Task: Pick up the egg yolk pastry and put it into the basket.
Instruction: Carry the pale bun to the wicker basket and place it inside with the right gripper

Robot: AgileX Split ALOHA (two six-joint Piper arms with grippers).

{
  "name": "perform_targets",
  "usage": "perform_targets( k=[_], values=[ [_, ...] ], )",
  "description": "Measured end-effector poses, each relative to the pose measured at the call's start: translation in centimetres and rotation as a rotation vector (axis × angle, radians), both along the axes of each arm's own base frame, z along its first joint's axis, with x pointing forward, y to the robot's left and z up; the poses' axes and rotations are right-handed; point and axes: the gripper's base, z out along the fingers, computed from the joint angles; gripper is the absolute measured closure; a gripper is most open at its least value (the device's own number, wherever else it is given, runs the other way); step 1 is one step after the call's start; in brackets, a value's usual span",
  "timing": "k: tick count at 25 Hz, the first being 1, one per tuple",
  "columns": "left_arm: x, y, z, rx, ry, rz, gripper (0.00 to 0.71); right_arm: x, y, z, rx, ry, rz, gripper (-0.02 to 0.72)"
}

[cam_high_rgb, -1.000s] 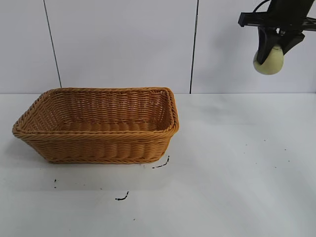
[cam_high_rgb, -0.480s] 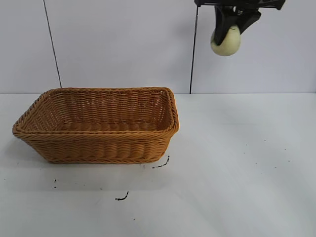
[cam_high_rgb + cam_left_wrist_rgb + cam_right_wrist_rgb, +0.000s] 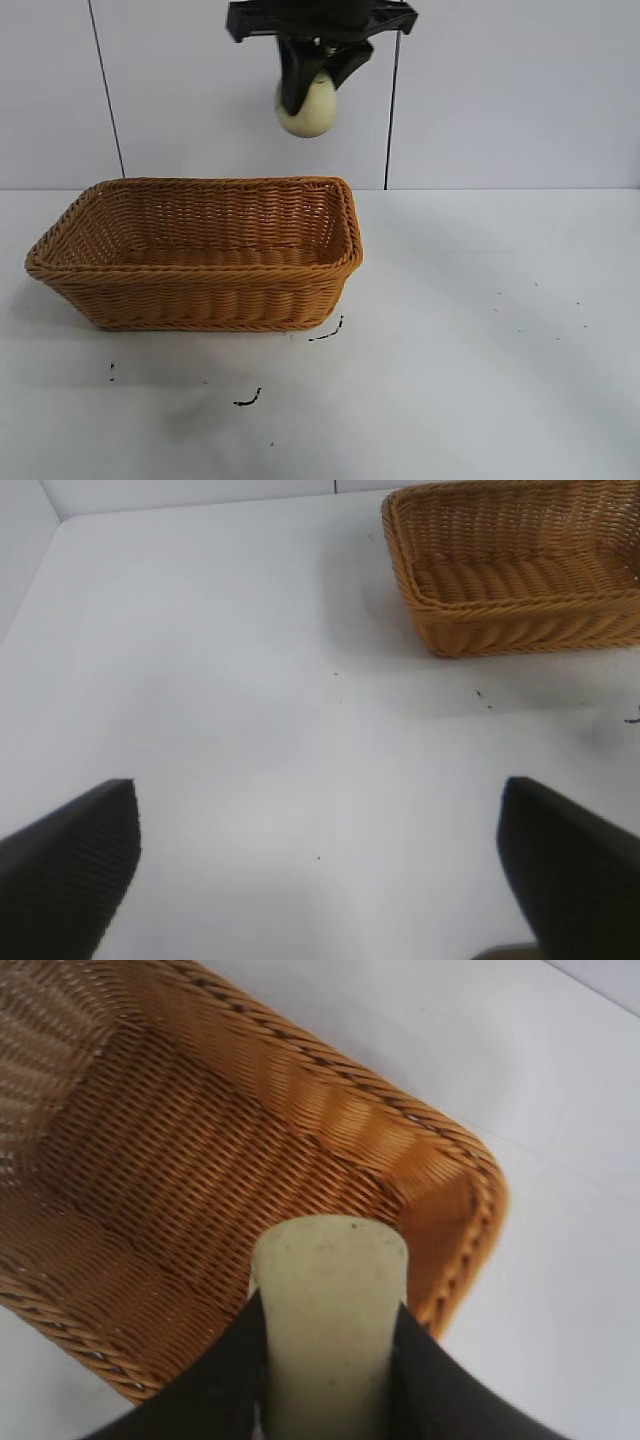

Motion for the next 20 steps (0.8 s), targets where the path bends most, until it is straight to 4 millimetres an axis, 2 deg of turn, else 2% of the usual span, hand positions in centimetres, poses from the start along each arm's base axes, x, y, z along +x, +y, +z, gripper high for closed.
perform_targets(
  k=[4, 7, 10, 13, 15, 18, 20],
  values=[
    [0.0, 0.0, 0.0, 0.000, 0.000, 0.000, 0.014, 1.1, 0.7, -4.7, -0.001, 0.024, -0.024, 0.500],
    [0.0, 0.0, 0.0, 0.000, 0.000, 0.000, 0.014, 1.4, 0.9, -7.1, -0.019, 0.049, -0.027, 0.500],
    [0.0, 0.0, 0.0, 0.000, 0.000, 0.000, 0.014, 1.4, 1.0, -8.2, -0.028, 0.061, -0.027, 0.500],
    [0.0, 0.0, 0.0, 0.000, 0.000, 0.000, 0.014, 1.4, 1.0, -8.3, -0.029, 0.061, -0.027, 0.493],
    [0.0, 0.0, 0.0, 0.000, 0.000, 0.000, 0.014, 1.4, 1.0, -8.2, -0.028, 0.061, -0.027, 0.426],
    [0.0, 0.0, 0.0, 0.000, 0.000, 0.000, 0.014, 1.3, 0.9, -8.1, -0.037, 0.073, -0.027, 0.230],
    [0.0, 0.0, 0.0, 0.000, 0.000, 0.000, 0.014, 1.2, 0.8, -7.4, -0.038, 0.074, -0.027, 0.148]
  ],
)
